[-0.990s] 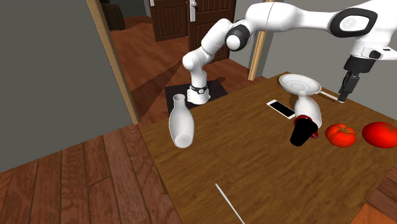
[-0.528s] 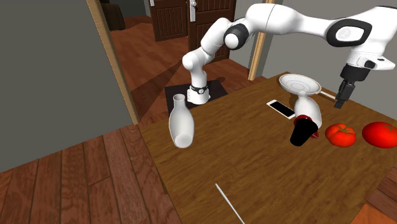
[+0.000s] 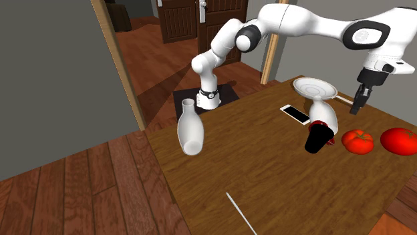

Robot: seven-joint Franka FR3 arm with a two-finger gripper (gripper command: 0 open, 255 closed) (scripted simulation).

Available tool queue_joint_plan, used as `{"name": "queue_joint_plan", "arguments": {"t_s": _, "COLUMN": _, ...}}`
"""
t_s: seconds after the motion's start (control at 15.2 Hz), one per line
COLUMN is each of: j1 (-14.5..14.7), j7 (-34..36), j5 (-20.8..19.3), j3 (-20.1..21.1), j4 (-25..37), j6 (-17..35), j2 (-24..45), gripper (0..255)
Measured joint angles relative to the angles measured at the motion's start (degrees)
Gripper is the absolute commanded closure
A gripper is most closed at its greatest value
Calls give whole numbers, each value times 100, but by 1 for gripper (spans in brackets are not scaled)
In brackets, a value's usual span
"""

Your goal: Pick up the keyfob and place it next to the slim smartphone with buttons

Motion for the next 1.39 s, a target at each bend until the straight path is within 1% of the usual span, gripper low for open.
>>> {"name": "queue_joint_plan", "arguments": {"t_s": 0.46, "j1": 0, "j7": 0, "j5": 0, "j3": 0, "j4": 0, "j6": 0, "j2": 0, "gripper": 255}}
{"name": "queue_joint_plan", "arguments": {"t_s": 0.53, "j1": 0, "j7": 0, "j5": 0, "j3": 0, "j4": 0, "j6": 0, "j2": 0, "gripper": 0}}
{"name": "queue_joint_plan", "arguments": {"t_s": 0.59, "j1": 0, "j7": 0, "j5": 0, "j3": 0, "j4": 0, "j6": 0, "j2": 0, "gripper": 0}}
{"name": "queue_joint_plan", "arguments": {"t_s": 0.66, "j1": -106, "j7": -78, "j5": 112, "j3": 43, "j4": -38, "j6": 4, "j2": -19, "gripper": 0}}
{"name": "queue_joint_plan", "arguments": {"t_s": 0.86, "j1": -646, "j7": -531, "j5": 693, "j3": 231, "j4": 116, "j6": -27, "j2": 241, "gripper": 0}}
{"name": "queue_joint_plan", "arguments": {"t_s": 0.92, "j1": -817, "j7": -702, "j5": 898, "j3": 299, "j4": 346, "j6": -154, "j2": 416, "gripper": 0}}
{"name": "queue_joint_plan", "arguments": {"t_s": 0.99, "j1": -1042, "j7": -880, "j5": 1113, "j3": 379, "j4": 316, "j6": -166, "j2": 476, "gripper": 0}}
{"name": "queue_joint_plan", "arguments": {"t_s": 1.12, "j1": -1363, "j7": -1183, "j5": 1490, "j3": 517, "j4": 751, "j6": -423, "j2": 886, "gripper": 0}}
{"name": "queue_joint_plan", "arguments": {"t_s": 1.19, "j1": -1550, "j7": -1328, "j5": 1677, "j3": 598, "j4": 762, "j6": -468, "j2": 998, "gripper": 0}}
{"name": "queue_joint_plan", "arguments": {"t_s": 1.25, "j1": -1690, "j7": -1459, "j5": 1844, "j3": 668, "j4": 1008, "j6": -619, "j2": 1234, "gripper": 0}}
{"name": "queue_joint_plan", "arguments": {"t_s": 1.32, "j1": -1775, "j7": -1541, "j5": 1939, "j3": 709, "j4": 1181, "j6": -730, "j2": 1397, "gripper": 0}}
{"name": "queue_joint_plan", "arguments": {"t_s": 1.39, "j1": -1787, "j7": -1576, "j5": 1974, "j3": 725, "j4": 1417, "j6": -841, "j2": 1569, "gripper": 0}}
